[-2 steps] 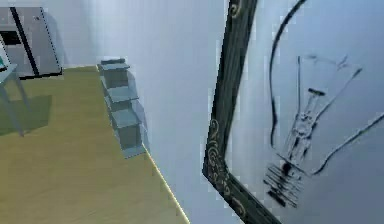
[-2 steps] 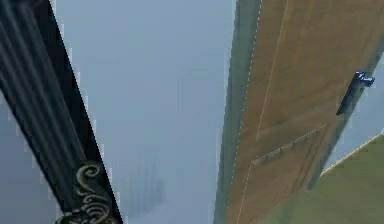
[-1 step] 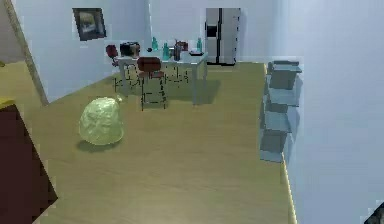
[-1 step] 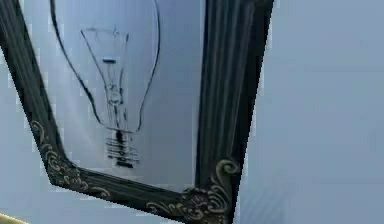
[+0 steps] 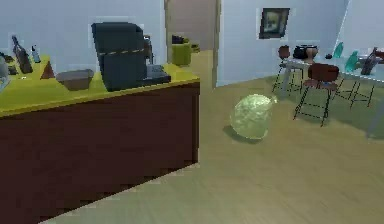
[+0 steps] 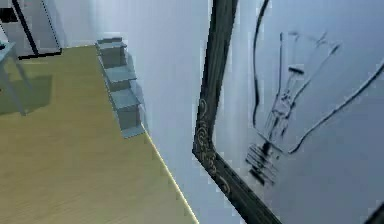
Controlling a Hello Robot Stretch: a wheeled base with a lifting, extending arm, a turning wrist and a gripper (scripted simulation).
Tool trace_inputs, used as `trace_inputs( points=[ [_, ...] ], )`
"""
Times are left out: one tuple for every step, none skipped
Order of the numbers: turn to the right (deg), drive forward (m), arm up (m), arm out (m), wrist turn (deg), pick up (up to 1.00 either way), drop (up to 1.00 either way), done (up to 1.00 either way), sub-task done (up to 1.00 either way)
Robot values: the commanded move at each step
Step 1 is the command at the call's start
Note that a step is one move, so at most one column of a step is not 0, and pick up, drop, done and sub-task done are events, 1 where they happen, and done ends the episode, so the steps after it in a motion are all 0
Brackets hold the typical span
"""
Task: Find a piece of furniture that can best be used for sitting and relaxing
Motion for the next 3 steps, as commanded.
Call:
trace_inputs(
  points=[
    [-27.0,0.00,0.00,0.00,0.0,0.00,0.00,0.00,0.00],
    [0.0,0.15,0.00,0.00,0.0,0.00,0.00,0.00,0.00],
    [45.0,0.00,0.00,0.00,0.0,0.00,0.00,0.00,0.00]
  ],
)
